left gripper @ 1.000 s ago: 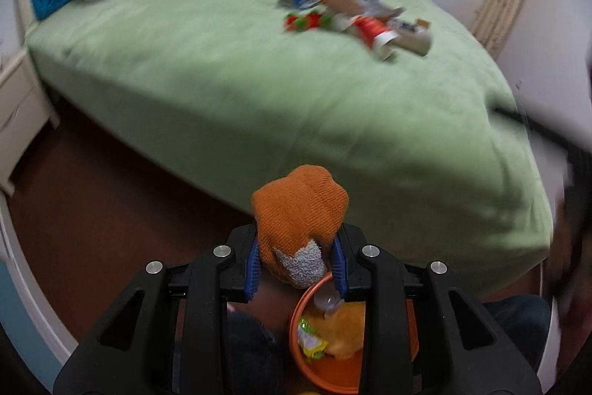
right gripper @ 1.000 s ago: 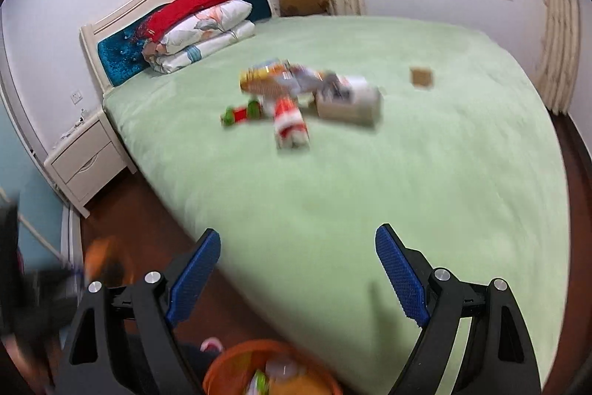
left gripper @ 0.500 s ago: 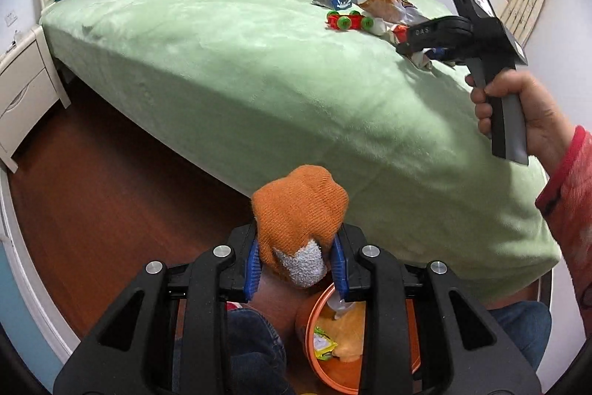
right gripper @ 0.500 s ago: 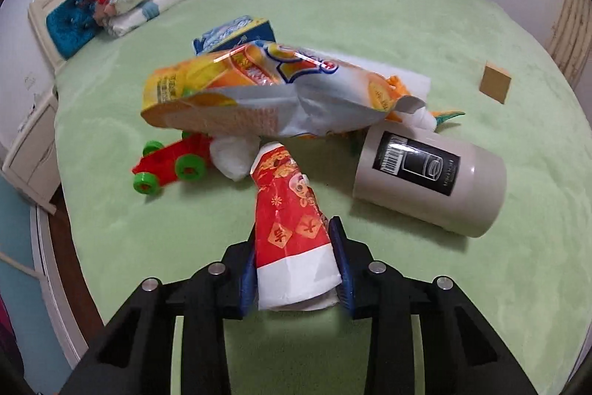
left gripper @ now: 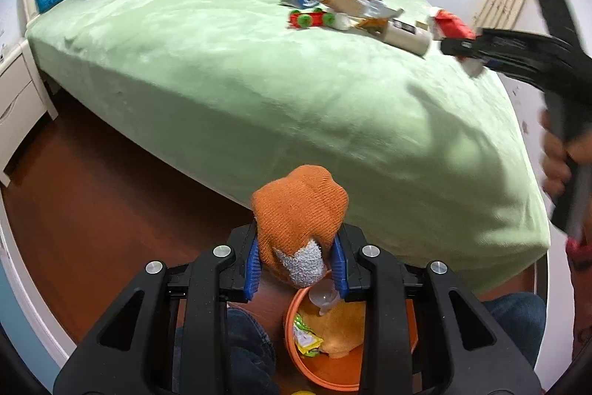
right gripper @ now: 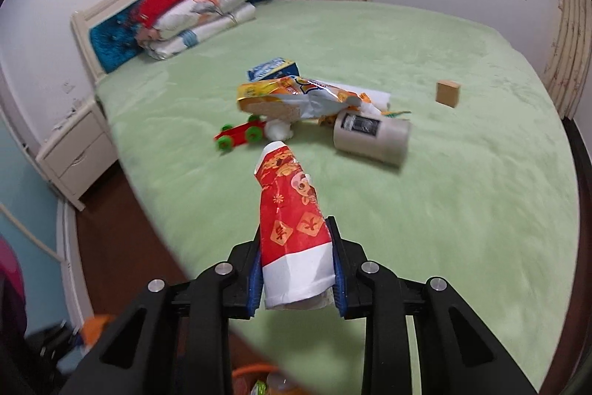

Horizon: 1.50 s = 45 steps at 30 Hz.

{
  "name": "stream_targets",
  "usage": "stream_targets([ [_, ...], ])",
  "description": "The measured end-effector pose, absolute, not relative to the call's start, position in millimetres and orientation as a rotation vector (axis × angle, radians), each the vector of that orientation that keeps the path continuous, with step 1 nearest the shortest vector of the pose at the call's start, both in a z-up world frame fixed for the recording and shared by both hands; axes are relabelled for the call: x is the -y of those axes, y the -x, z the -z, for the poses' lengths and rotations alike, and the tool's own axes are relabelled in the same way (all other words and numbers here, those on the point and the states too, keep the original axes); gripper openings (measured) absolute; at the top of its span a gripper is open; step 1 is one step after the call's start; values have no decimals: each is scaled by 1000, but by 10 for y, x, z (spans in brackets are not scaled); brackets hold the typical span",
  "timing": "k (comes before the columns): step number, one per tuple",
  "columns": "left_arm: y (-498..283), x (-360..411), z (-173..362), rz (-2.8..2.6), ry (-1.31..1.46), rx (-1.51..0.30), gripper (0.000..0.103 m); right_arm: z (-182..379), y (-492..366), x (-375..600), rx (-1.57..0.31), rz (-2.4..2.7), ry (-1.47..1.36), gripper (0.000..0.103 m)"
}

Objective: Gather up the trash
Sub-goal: 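Lower the sock and packet into the orange bucket and open both tools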

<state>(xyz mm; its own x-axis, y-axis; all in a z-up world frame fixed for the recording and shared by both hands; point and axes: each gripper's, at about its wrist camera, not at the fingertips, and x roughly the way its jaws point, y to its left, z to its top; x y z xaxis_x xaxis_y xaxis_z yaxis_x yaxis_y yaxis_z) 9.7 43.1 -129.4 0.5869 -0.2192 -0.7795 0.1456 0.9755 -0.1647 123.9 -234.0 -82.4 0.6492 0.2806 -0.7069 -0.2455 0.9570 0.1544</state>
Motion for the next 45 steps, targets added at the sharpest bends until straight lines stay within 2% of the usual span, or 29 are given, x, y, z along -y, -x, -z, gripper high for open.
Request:
stream_targets([
  [7,74,-206,1308,265,34,-920,29,856,-342,2592,-795,-314,-42,30],
  [20,413,26,1843,341,-77,-1059,29,1519,636,2627,-916,-322,8,30],
  [33,503,222,2582,367,-56,-1273,29,2583,629,2500,-1209,-305,-87,30],
  [45,473,263,3018,354,-31,-1399,29,2928,498,2421,-1318,-289,-115,31],
])
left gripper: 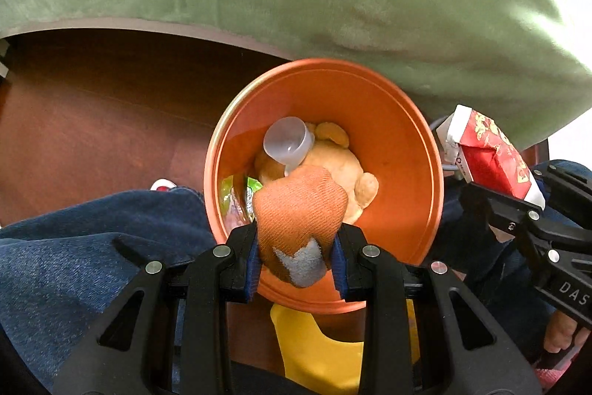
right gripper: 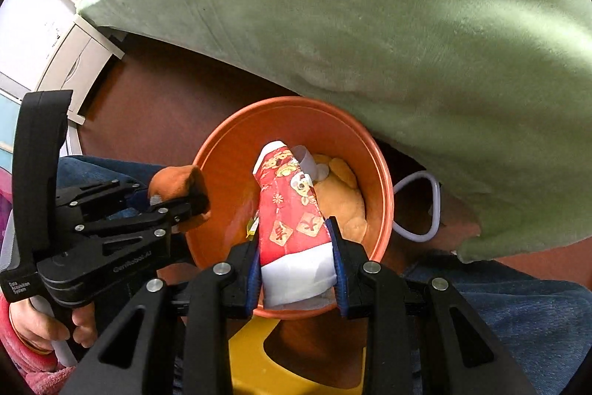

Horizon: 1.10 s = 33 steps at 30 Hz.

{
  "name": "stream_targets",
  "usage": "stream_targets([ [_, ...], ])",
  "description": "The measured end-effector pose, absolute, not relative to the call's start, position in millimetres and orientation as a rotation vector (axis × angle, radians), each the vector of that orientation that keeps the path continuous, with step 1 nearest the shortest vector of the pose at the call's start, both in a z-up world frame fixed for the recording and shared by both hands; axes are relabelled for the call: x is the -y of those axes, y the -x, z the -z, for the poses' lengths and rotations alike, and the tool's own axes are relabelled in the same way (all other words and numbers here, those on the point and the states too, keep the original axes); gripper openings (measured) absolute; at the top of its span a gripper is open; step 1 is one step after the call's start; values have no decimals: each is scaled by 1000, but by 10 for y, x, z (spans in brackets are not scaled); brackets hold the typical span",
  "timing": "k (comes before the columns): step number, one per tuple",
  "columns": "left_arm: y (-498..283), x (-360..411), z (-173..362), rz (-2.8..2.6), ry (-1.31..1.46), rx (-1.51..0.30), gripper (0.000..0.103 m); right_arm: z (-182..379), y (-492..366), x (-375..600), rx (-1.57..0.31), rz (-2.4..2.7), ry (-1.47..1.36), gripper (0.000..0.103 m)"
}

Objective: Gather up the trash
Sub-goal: 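Lower the sock and packet into the orange bucket and open both tools, then reach the left tool to the bed and grasp the red toy car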

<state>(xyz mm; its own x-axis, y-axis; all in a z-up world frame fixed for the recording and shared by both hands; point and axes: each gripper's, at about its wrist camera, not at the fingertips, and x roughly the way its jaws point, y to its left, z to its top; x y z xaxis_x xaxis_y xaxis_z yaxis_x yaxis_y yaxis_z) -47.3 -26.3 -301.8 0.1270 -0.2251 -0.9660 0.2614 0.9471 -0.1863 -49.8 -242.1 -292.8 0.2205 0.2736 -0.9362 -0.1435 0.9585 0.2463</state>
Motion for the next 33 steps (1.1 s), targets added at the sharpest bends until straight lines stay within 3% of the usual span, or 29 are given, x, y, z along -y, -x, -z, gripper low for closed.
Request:
stream_targets([
  [6,453,273,3026,351,-32,-1407,31,2974,513,2478,-1328,-286,-128,33],
  [8,442,280,3014,340,-45,-1402,44,2979,492,2482,-1327,-284,-137,39],
  [10,435,282,2995,328,-54,-1385,68,2976,494,2509,-1324,-265,-139,60],
  [11,431,280,2971,318,-61,-1370,72,2976,500,2522,-1320,-261,-143,63],
  [19,388,252,2883,294,-81,-1340,77,2950,495,2572,-1304,-238,-155,77],
  [33,383,250,2827,292,-82,-1322,78,2832,505,2649,-1275,-230,-189,78],
])
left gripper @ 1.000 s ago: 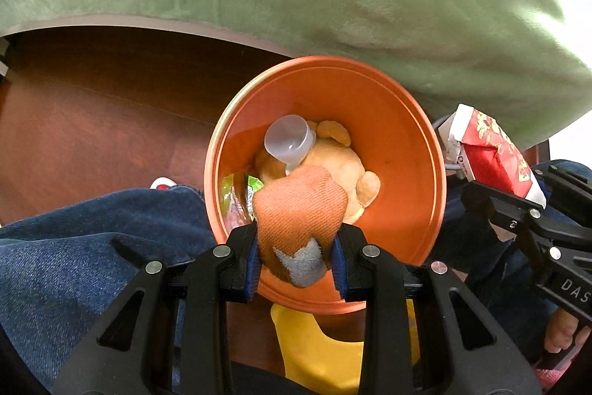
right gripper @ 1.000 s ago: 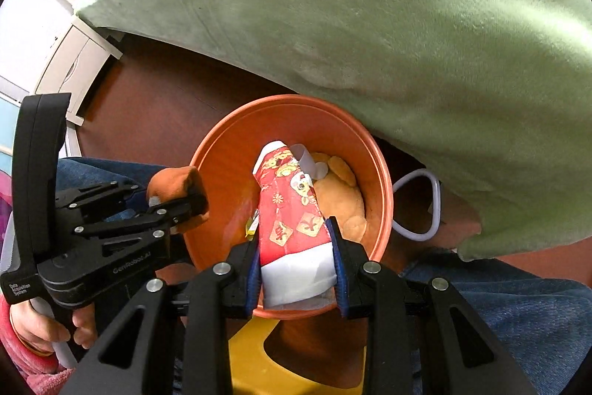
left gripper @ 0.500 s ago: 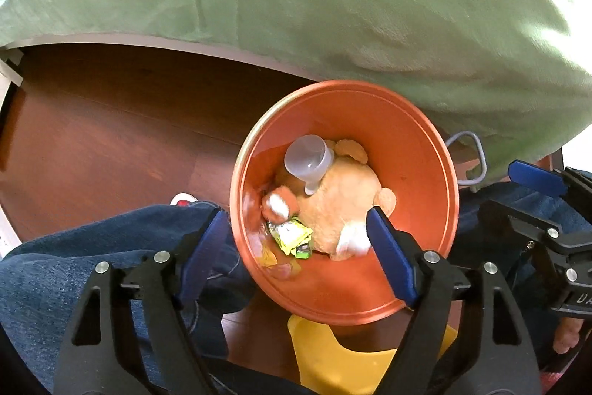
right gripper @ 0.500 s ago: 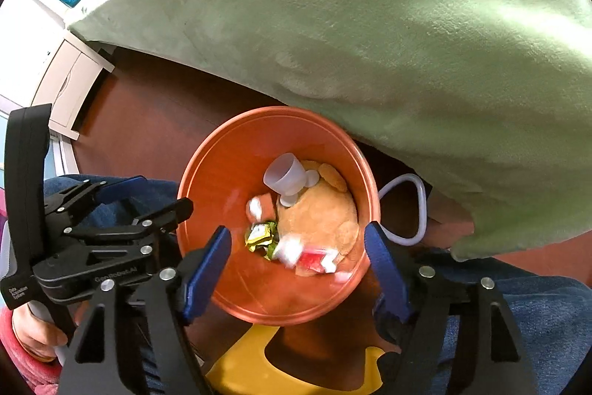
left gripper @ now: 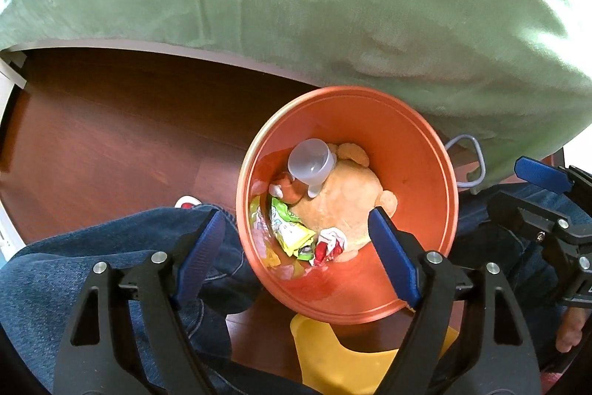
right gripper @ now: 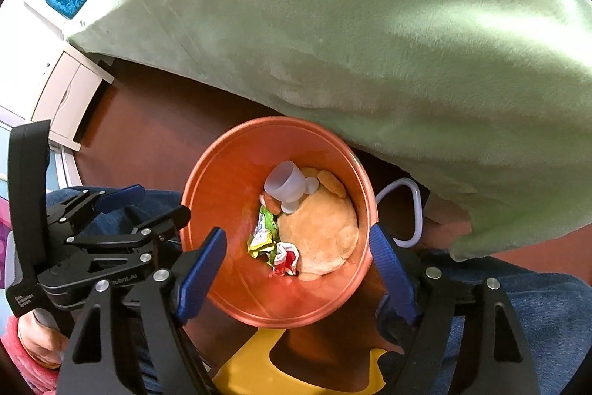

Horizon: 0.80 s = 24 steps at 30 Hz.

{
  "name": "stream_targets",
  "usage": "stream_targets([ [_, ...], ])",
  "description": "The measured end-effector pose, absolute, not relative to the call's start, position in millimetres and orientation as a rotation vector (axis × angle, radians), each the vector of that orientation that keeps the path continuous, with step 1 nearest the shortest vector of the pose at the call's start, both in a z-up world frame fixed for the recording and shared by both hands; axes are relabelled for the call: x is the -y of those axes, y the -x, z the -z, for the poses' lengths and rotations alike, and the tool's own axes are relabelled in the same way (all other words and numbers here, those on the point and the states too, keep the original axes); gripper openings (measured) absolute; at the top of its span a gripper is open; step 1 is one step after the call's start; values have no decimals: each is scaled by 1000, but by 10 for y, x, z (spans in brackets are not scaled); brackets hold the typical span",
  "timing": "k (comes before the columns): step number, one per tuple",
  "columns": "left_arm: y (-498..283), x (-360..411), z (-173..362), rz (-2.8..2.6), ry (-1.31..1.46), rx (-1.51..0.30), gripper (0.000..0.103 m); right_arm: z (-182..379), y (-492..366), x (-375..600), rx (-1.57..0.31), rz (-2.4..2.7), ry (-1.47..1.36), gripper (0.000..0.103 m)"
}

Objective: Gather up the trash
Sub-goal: 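Reach the left tool to the bed and grasp the red toy car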

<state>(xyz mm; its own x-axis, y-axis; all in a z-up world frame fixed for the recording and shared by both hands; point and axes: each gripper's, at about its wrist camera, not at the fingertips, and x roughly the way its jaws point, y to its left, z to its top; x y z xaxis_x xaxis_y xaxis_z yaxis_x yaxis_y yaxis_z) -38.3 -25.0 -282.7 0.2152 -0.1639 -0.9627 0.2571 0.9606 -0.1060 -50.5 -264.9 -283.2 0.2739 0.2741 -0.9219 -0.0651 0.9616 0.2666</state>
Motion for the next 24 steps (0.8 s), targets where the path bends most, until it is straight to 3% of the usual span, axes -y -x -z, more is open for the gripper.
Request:
stream_targets([
  [13,-52,225,1768,325,-76,-1037,82,1949,421,2821,-1030,-251,-209,81],
  [24,-1630,137,1041,201,-66,-814,84,1850,343,2812,-996,-274,-204,82],
])
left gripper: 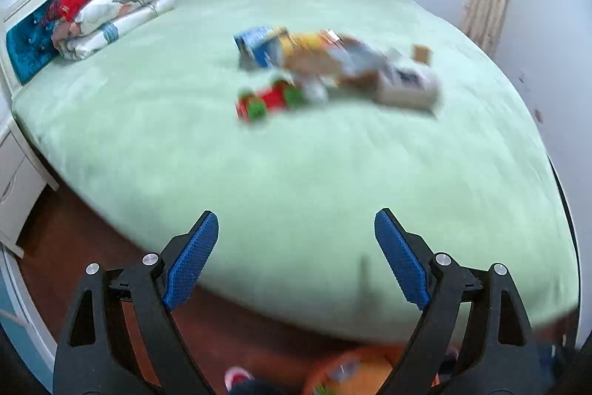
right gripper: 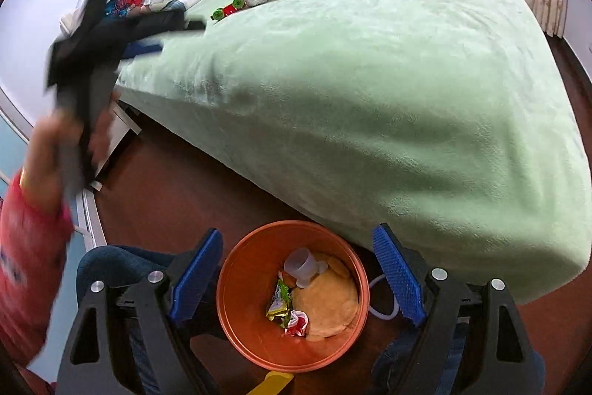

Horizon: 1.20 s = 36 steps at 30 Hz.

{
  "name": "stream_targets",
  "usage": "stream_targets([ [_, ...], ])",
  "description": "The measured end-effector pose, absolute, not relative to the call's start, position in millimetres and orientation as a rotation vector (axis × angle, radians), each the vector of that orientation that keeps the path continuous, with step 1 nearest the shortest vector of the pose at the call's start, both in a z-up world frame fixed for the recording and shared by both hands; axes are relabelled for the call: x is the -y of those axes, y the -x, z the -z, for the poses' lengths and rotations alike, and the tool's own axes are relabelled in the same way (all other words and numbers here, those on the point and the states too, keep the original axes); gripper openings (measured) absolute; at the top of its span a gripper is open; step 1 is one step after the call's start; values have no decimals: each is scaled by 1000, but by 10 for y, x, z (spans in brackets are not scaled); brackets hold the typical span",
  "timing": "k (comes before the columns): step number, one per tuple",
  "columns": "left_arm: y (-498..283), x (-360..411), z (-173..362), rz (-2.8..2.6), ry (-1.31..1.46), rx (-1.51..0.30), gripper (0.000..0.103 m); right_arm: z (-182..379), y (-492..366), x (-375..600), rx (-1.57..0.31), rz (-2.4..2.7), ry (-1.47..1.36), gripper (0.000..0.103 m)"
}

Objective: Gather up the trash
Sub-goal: 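Reach the left tool to the bed and grasp the red toy car, then grasp the orange snack bag with the right tool while the left tool holds the car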

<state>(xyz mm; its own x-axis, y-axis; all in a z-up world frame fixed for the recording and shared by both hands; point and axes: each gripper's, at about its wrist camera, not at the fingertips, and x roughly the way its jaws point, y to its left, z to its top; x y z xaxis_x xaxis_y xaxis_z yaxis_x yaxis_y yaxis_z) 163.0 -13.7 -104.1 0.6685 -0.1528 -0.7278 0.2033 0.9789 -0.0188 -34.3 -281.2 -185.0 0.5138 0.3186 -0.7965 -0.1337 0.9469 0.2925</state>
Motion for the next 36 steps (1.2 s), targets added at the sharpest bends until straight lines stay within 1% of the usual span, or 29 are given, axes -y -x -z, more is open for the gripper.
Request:
stream_targets([
  [5,-2534,65,1091,204,-105,-849,84,1928,249,2853,-1010,-262,-227,82],
  [11,-3084,71,1265,269,-207,-918,84,1997,137,2919,-1026,-246,-247,82],
  [14,-3193,120,1360,292,-246,-930,84,2028,86,2931,-1034,-239,-254,82],
  [15,-3194,130,1362,300,-246,-925,81,2032,72,2931,-1036,-240,-254,82],
  [16,-3188,134,1358,310,-239,-924,71,2039,59,2929,-1039,-240,-254,82],
  [17,-3193,128,1352,328,-217,-930,66,2043,48,2927,-1041,-240,-254,82],
  [19,-3183,112,1339,351,-187,-932,44,2048,33,2921,-1044,-243,-253,82],
  [20,-3165,118,1333,366,-176,-937,38,2044,30,2915,-1043,-246,-255,82],
  [25,-3016,126,1304,358,-168,-918,38,1995,43,2890,-1031,-256,-252,82],
  [30,-2719,-48,1204,350,-89,-885,38,1878,65,2878,-1003,-271,-236,82],
  [32,-2533,-132,1142,328,-84,-864,38,1796,14,2860,-983,-275,-219,82],
  [36,-2064,-334,1039,288,-65,-831,38,1462,-292,2765,-890,-291,-115,82],
])
